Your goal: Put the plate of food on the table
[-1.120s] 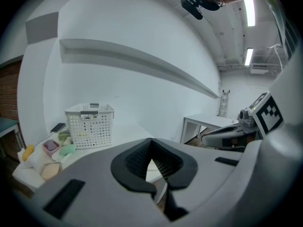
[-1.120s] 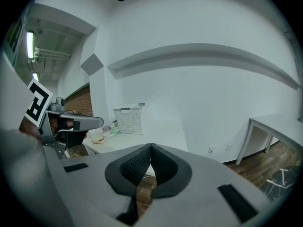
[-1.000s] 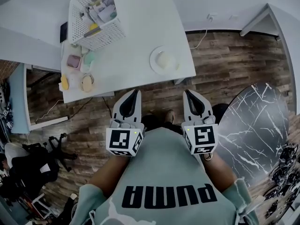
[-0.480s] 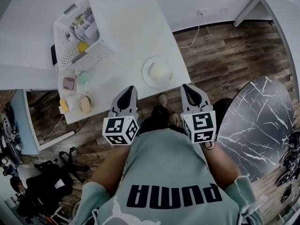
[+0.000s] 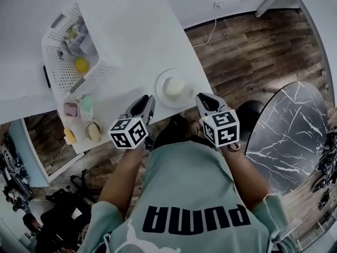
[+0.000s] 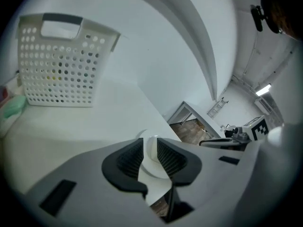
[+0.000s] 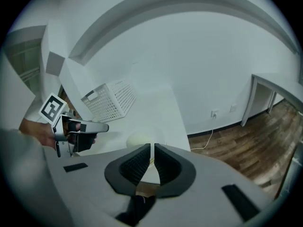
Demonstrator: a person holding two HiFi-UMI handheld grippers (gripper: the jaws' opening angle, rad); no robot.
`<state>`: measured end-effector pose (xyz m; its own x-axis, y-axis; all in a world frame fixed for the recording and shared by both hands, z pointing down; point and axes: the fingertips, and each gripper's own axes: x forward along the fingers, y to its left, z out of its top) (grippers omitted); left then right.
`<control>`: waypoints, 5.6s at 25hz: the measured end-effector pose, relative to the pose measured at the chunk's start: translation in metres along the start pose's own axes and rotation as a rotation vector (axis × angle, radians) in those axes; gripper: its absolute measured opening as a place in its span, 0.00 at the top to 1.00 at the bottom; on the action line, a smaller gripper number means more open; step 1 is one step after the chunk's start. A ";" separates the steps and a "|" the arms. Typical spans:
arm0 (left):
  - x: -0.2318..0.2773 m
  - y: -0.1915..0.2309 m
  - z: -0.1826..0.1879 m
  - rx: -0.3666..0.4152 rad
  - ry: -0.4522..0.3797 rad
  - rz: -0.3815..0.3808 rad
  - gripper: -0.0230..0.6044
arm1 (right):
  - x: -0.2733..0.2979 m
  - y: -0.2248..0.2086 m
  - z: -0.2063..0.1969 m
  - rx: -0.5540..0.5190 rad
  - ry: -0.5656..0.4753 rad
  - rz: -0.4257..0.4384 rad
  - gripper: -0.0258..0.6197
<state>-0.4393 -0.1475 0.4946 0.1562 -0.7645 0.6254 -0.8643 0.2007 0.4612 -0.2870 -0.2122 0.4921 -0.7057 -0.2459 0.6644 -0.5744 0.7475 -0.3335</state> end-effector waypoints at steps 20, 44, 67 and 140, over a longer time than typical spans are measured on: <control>0.069 0.023 -0.017 -0.139 0.283 -0.174 0.78 | 0.054 -0.030 -0.031 0.425 0.130 0.039 0.91; 0.081 0.024 -0.018 -0.261 0.317 -0.192 0.90 | 0.064 -0.026 -0.031 0.660 0.100 0.154 0.91; 0.067 -0.053 0.016 -0.168 0.325 -0.393 0.91 | -0.016 -0.038 -0.012 0.752 -0.151 0.019 0.91; 0.066 -0.573 -0.380 0.529 0.885 -0.850 0.92 | -0.486 -0.193 -0.424 1.305 -0.779 -0.582 0.91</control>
<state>0.2476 -0.0807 0.5109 0.8160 0.1598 0.5556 -0.3935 -0.5504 0.7363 0.3429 0.0249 0.5170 -0.0741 -0.8310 0.5513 -0.4790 -0.4552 -0.7506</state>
